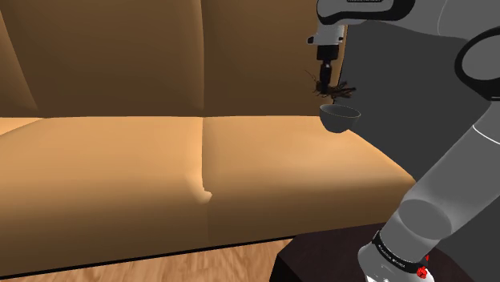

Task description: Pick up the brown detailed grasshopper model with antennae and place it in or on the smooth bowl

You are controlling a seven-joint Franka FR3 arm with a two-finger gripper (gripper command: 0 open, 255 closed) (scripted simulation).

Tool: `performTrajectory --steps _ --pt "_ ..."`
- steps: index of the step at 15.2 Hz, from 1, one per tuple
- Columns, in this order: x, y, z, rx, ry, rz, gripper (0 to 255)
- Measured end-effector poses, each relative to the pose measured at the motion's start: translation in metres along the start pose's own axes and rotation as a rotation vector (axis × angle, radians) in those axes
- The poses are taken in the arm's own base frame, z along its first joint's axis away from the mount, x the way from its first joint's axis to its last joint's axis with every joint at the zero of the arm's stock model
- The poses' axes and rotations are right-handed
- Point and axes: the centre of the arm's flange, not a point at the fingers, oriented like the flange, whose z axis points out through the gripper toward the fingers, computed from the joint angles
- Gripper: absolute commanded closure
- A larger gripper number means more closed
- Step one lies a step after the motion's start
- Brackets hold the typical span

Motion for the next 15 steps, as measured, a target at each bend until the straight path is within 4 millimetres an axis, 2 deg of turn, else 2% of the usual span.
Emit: performTrajectory --steps 5,9,11,15 --pt "-0.05 0.044 0.004 0.0 0.0 0.0 255" --pt "-0.091 0.072 0.007 0.0 0.0 0.0 255" --pt "-0.099 0.079 0.013 0.0 0.0 0.0 255" --pt "-0.098 0.083 0.036 0.0 0.0 -0.001 255"
